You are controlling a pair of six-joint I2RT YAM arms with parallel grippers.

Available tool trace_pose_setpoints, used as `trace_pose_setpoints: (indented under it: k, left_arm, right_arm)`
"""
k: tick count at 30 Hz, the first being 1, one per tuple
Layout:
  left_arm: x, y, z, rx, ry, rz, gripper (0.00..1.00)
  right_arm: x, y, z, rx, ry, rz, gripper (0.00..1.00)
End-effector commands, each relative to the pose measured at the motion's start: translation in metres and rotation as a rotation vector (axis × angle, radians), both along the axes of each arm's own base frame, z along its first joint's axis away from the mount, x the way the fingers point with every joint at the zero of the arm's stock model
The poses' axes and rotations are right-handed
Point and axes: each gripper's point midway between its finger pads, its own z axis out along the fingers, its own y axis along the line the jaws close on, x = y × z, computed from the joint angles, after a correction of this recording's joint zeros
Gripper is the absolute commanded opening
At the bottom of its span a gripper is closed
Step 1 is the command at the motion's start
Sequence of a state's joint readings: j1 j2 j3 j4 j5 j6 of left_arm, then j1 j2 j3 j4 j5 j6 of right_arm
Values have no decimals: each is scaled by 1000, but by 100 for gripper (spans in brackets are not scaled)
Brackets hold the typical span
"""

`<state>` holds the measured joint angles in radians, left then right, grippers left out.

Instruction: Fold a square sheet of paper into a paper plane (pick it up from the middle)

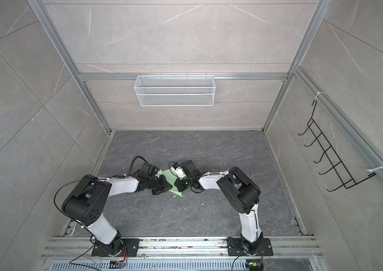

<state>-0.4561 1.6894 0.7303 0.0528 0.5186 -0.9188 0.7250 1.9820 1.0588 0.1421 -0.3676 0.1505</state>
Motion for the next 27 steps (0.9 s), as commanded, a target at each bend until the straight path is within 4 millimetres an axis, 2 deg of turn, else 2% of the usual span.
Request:
trace_pose_setpoints:
  k: [1, 10, 14, 20, 23, 27]
  left_arm:
    - [-6, 4, -4, 29, 2, -6, 13]
    - [-10, 12, -20, 82, 52, 10, 8]
    - [-14, 19, -27, 136, 95, 19, 5]
    - [-16, 23, -33, 181, 146, 23, 4]
    - [-16, 26, -34, 204, 165, 29, 3]
    - [-16, 26, -36, 219, 183, 27, 2]
  right_arm:
    - [-14, -14, -36, -93, 99, -21, 9]
    - [-13, -13, -33, -87, 102, -29, 9]
    - [-6, -9, -11, -35, 109, -66, 16]
    - [11, -18, 45, 75, 112, -192, 30]
    - [6, -25, 53, 57, 116, -206, 31]
    - [-11, -29, 48, 36, 167, -189, 27]
